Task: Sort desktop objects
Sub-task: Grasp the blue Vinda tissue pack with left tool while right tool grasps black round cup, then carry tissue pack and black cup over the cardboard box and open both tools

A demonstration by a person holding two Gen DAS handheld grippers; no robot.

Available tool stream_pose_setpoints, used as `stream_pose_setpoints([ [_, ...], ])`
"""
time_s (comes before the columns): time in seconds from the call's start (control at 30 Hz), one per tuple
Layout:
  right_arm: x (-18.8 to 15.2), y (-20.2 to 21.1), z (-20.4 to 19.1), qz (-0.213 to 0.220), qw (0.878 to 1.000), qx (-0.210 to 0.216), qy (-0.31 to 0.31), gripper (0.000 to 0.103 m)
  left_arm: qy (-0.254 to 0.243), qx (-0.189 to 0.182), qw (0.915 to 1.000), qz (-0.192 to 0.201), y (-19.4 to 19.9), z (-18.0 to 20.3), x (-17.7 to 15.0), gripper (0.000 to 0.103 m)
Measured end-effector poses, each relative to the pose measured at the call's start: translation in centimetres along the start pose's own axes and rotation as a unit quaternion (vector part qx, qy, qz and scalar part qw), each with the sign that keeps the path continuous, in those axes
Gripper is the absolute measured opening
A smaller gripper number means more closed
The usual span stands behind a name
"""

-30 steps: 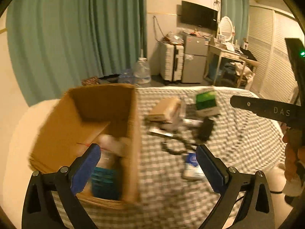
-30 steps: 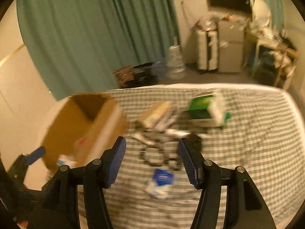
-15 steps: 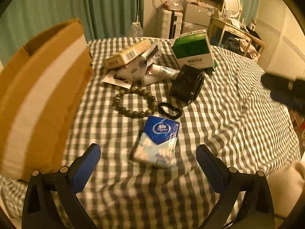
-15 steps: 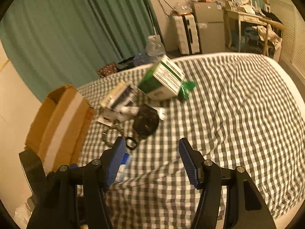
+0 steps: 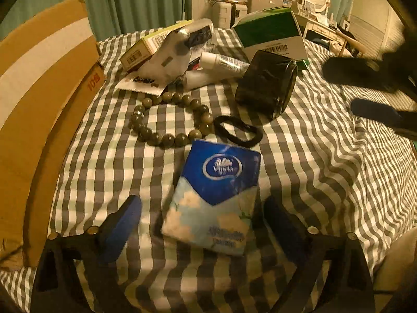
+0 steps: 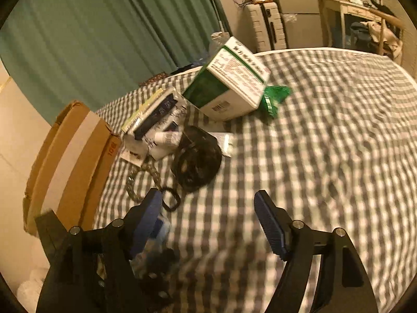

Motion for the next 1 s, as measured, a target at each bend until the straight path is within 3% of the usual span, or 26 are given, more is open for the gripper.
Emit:
stream_pose_setpoints([
  [0.07,1.1,-1.2,0.0,-0.005,1.0,0.01,-0.002,0.073,-0.004,-0.027,0.9996,-0.004,0.0,0.1,0.4,0.063],
  [0.17,2.4,-3.1,-0.1,-0.015,1.0,0.008,0.0,0.073,-0.011,-0.031,0.9995,0.004,0.3,0.1,0.6,0.056],
  [0.33,3.7,-5.8,-0.5,-0.034,0.999,0.005,0.012,0.073,0.028,-0.024,0.9978,0.056,2.3,-1.7,1.8,0.055],
  [0.5,4.5,-8.0,-0.9,-0.046,0.999,-0.004,0.019,0.073,0.062,-0.021,0.9968,0.046,1.5,-3.4,2.2,0.055],
  [0.57,4.4,-8.0,-1.1,-0.042,0.999,-0.017,0.025,0.067,0.074,-0.03,0.9963,0.031,0.9,-3.9,2.3,0.055],
  [0.73,3.5,-7.4,-1.3,-0.031,0.999,-0.026,0.017,0.065,0.087,-0.031,0.9952,0.033,1.1,-3.9,2.0,0.055],
  [1.0,0.8,-3.5,-1.8,-0.018,0.999,-0.037,0.018,0.064,0.066,0.012,0.9964,0.053,1.9,-3.5,1.9,0.055],
])
Point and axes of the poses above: each gripper's, at about its wrist camera, not at the fingertips, and y roughly against the way its jaws point, z to its right, x to its top, the point moved 5 cm from there along -y, roughly the way its jaws point, and after that the axes turned 12 degrees about -z, right-handed, at the moved point
